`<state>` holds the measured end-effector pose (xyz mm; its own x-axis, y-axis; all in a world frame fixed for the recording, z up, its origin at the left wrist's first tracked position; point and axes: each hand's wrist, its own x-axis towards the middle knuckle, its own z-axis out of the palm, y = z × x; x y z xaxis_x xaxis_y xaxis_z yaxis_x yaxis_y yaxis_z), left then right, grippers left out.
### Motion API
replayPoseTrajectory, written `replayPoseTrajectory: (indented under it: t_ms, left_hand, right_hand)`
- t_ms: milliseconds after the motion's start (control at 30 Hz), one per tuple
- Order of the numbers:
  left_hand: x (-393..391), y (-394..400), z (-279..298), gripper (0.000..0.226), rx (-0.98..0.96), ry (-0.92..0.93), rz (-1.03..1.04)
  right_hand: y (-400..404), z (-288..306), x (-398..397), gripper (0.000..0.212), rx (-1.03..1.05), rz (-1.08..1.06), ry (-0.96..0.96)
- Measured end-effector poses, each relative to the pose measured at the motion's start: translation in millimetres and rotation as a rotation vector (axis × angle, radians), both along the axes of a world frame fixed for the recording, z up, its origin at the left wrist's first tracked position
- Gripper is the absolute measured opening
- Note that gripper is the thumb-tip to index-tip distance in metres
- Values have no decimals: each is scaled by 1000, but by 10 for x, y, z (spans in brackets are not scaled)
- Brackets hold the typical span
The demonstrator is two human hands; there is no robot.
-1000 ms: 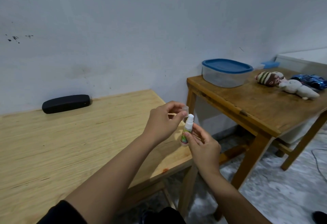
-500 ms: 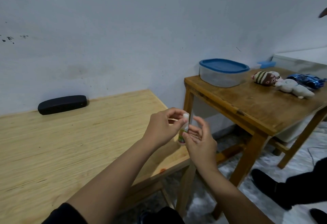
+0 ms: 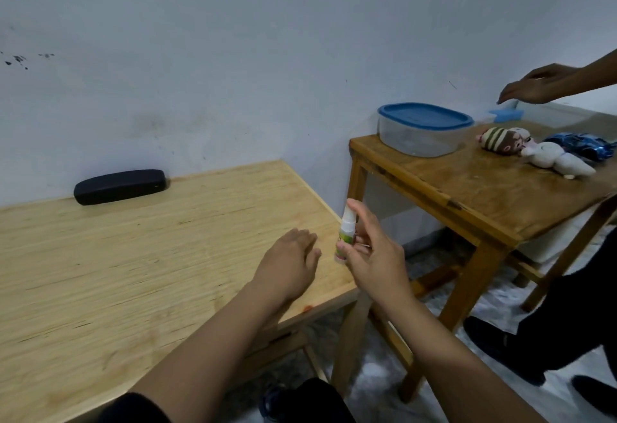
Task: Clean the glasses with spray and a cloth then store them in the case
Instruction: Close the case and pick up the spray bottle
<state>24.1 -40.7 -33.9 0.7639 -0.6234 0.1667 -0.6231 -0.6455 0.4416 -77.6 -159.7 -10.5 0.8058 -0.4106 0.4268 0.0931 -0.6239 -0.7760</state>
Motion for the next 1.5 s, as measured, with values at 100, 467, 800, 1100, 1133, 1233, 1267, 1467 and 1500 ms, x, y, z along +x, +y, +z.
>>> replayPoseTrajectory:
  t_ms: [100,467,800,1100,1133,1233,1267,1467,1500]
  left_hand:
    - [5,0,-12,45,-15,-8,-3]
    - [-28,14,55,44,-18,23,26]
    - [582,743,401,44,-97,-11,309]
    - [1332,1571,318,49,166,67,533]
    - [1397,1619,284,49,170,62,551]
    - [1496,1674,194,54,183,76,568]
    - [1516,1676,162,55,176,70,571]
    - [1588,1692,43,56,142,32,583]
    - [1594,1692,39,57,143,30,584]
  right_hand:
    - [8,-24,15,67,28,-21,-29]
    - [32,-1,33,63,12,-56,-24]
    - [382,202,578,59,104,80,-32]
    - [987,147,1743,60,166,224,-18]
    - [1044,142,1885,60,162,235,-4]
    - [1189,121,2291,61,140,257,23]
    - [1233,114,2419,60,126,259,31]
    - [1456,65,3113,63,58,256,44]
    - [1479,54,3214,63,56,249,42]
